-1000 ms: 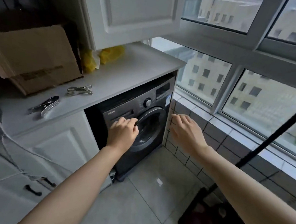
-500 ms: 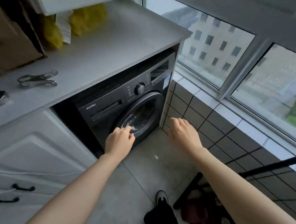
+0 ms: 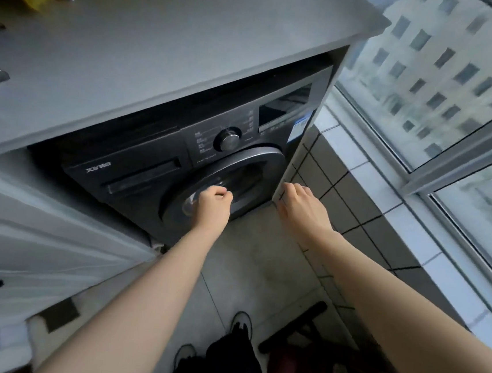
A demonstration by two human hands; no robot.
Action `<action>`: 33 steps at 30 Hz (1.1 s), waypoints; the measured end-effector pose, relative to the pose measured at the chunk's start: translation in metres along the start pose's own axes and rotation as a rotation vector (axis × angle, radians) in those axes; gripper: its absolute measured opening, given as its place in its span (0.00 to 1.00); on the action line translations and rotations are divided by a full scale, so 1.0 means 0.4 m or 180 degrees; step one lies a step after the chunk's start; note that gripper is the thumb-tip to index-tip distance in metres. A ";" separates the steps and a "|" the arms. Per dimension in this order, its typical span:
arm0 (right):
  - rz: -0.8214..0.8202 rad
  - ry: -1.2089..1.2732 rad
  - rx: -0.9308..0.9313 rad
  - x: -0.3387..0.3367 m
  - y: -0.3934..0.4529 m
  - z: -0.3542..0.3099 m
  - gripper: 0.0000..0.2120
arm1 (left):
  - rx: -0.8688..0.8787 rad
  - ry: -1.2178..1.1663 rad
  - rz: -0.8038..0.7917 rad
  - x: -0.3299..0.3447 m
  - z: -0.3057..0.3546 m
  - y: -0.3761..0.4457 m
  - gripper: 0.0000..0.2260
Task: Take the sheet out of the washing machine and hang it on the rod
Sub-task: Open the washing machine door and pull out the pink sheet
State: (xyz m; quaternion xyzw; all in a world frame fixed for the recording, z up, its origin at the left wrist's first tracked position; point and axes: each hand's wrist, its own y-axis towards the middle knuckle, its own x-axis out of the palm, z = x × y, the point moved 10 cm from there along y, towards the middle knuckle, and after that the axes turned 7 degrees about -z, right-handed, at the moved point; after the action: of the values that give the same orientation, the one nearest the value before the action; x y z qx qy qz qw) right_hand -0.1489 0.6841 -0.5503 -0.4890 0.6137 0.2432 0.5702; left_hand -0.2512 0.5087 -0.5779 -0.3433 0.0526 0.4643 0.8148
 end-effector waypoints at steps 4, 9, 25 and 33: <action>-0.0126 0.0108 -0.0015 0.022 0.102 0.015 0.19 | -0.0207 -0.0438 0.0060 0.038 0.006 0.073 0.09; -0.0200 -0.0039 -0.0172 0.062 0.233 0.011 0.18 | -0.0391 -0.0797 0.0027 0.086 -0.010 0.157 0.04; -0.0447 0.0141 -0.0303 0.171 0.465 0.054 0.32 | -0.1377 -0.3622 0.0066 0.211 -0.091 0.300 0.16; -0.0302 0.0337 -0.0384 0.183 0.459 0.066 0.29 | -0.1211 -0.3710 0.0519 0.199 -0.087 0.291 0.14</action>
State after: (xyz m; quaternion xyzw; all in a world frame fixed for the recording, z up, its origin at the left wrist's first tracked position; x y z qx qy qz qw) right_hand -0.2883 0.7572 -0.6727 -0.5631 0.6033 0.2263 0.5174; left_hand -0.2904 0.5836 -0.6961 -0.1673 -0.4588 0.6374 0.5959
